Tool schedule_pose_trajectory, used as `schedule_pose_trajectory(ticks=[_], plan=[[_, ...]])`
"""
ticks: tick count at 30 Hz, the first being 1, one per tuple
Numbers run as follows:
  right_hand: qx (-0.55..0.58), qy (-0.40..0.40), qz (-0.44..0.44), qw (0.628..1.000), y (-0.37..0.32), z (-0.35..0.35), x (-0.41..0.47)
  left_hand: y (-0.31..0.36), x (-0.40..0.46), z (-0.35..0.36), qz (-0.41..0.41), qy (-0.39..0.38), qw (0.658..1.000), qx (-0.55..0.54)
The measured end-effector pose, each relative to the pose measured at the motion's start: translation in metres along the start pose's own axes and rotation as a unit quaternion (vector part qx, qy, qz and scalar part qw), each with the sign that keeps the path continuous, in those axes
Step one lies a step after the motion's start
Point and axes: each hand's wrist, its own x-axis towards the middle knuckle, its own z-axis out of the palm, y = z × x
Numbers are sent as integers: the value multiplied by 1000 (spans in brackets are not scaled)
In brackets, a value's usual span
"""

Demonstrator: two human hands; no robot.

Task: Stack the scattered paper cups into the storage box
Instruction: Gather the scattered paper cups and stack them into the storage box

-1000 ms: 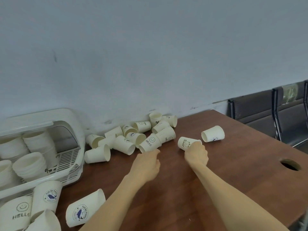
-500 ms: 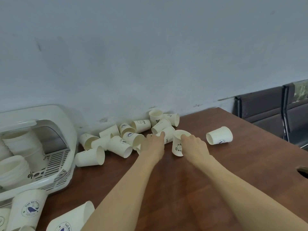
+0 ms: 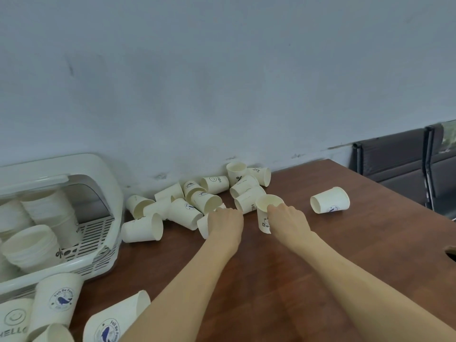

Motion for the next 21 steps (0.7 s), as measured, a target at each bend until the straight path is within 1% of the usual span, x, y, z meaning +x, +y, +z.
schedule_pose_trajectory(ticks=[9, 16, 21], plan=[[8, -8, -13, 1000, -30, -20, -36, -31, -59, -29, -11, 41, 998, -40], [12, 13, -41, 999, -65, -51, -57, -64, -101, -43, -36, 62, 995, -68], [22, 58, -87, 994, -102, -75, -68, -98, -128, -48, -64, 72, 989, -114]])
